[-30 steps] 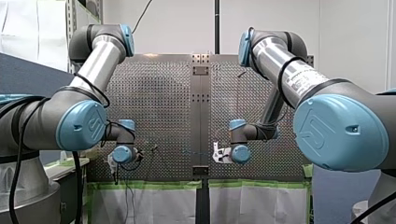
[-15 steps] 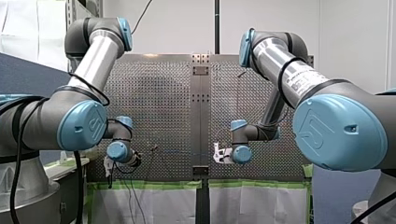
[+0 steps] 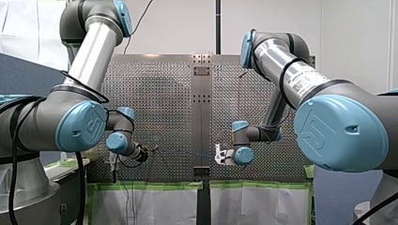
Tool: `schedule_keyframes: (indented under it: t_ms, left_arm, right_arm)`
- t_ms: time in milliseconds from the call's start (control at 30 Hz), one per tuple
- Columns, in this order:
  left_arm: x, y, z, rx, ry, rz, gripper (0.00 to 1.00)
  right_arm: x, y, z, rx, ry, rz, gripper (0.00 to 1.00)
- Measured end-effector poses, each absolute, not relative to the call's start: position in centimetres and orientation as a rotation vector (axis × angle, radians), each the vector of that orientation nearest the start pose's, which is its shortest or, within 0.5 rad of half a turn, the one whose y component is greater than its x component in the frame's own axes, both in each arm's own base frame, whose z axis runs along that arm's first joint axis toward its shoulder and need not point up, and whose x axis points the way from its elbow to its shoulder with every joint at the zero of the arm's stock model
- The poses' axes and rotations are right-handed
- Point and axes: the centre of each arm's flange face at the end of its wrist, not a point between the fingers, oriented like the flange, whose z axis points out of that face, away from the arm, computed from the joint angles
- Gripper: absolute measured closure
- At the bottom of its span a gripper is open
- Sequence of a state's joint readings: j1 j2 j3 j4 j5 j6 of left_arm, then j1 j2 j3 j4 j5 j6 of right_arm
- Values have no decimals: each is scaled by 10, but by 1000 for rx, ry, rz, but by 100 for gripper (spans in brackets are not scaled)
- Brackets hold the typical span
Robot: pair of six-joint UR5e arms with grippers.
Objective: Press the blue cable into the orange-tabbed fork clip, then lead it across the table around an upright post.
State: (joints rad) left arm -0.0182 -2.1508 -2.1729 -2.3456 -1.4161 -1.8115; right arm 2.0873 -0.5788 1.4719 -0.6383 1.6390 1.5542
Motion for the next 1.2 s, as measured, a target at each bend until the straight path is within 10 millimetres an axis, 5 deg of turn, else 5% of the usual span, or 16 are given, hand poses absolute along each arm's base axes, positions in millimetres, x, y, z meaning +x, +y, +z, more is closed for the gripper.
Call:
schedule_keyframes:
  t_ms: [1200]
  left_arm:
    - [431, -176, 30, -60, 1903, -273, 0]
  right_arm:
    - [440, -523, -37, 1782, -1070, 1342, 100]
